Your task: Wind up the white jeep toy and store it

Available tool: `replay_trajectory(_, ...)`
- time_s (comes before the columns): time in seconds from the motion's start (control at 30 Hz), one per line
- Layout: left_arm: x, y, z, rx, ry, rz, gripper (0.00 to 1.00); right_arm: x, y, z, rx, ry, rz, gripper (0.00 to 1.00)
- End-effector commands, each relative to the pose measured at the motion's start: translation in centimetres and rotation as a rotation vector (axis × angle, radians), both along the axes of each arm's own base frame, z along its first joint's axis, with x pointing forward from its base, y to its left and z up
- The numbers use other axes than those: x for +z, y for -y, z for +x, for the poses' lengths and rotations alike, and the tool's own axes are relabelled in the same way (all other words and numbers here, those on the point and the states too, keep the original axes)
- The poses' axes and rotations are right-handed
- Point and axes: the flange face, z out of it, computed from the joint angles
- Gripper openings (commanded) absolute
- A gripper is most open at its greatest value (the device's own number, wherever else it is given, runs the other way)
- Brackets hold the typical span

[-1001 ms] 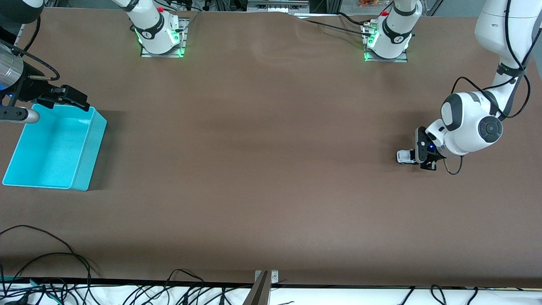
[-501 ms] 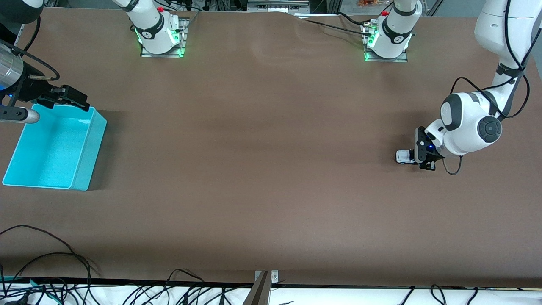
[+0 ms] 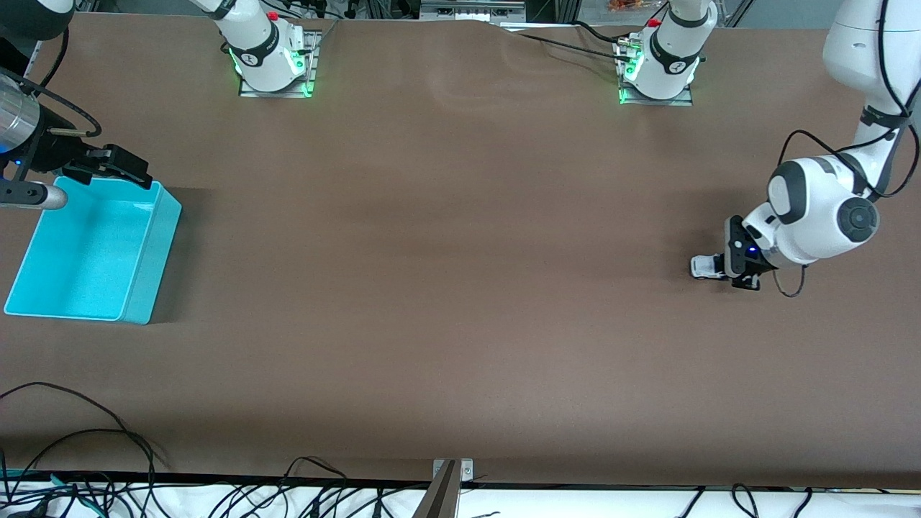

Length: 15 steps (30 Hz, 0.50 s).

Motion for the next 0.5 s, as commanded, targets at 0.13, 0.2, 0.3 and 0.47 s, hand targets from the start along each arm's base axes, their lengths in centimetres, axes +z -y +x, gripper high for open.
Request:
replay_trajectory(0.13, -5.1, -6.6, -0.2, -0.058, -0.025, -0.018, 0.12, 0.3, 0.1, -0.3, -0.001, -0.002, -0.009, 1.00)
replay_trajectory(0.2, -5.2, -8.1, -0.4, -0.060, -0.020, -0.020, 0.12, 0.3, 0.1, -0.3, -0.001, -0.002, -0.007, 1.00)
replay_trajectory(0.3, -5.7, -10.5, -0.9, -0.060, -0.017, -0.026, 0.12, 0.3, 0.1, -0.3, 0.000, 0.000, -0.008, 1.00)
replay_trajectory(0.47, -7.1, -13.9, -1.8, -0.044, -0.019, -0.036, 0.12, 0.3, 0.1, -0.3, -0.001, 0.000, -0.008, 1.00)
